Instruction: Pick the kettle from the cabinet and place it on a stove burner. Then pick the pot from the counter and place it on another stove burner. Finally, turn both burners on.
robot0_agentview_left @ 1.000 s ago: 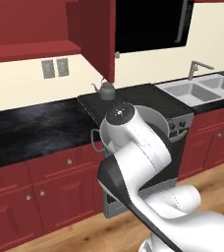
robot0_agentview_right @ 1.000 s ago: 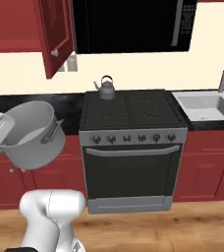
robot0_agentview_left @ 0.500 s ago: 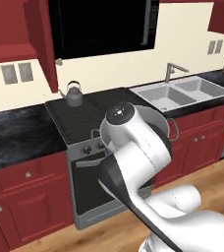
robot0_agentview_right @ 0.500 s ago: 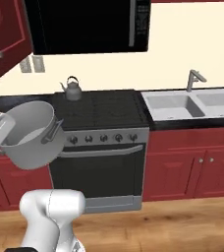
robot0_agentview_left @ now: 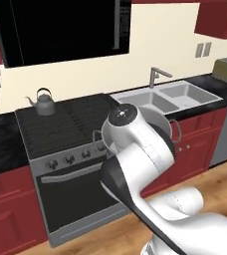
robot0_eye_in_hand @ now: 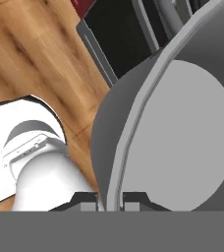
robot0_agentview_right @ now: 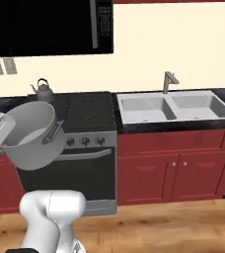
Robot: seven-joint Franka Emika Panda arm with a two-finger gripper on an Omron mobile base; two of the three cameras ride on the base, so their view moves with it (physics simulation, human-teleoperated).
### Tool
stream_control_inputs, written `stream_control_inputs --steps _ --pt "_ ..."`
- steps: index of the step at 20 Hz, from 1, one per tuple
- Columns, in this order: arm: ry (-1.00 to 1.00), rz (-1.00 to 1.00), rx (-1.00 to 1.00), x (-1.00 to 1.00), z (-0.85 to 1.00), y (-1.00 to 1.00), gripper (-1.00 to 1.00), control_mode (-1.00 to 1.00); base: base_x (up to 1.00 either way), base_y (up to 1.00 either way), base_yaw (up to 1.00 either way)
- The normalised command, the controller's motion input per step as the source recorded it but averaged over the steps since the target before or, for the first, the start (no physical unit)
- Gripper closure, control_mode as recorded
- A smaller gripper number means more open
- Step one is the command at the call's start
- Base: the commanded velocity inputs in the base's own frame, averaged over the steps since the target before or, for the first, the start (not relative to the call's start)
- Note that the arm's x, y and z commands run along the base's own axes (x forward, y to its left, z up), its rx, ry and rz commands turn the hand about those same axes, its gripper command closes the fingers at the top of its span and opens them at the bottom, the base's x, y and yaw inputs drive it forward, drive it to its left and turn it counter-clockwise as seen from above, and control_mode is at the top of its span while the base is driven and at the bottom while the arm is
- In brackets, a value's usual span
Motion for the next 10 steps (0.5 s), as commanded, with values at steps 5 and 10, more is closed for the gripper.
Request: stream_control_inputs --steps 5,10 --pt "0.00 0.00 0.00 0.00 0.00 0.00 1.00 1.00 0.72 -0.29 0.01" --pt "0.00 0.00 0.00 0.00 0.00 0.00 1.00 1.00 0.72 -0.21 0.04"
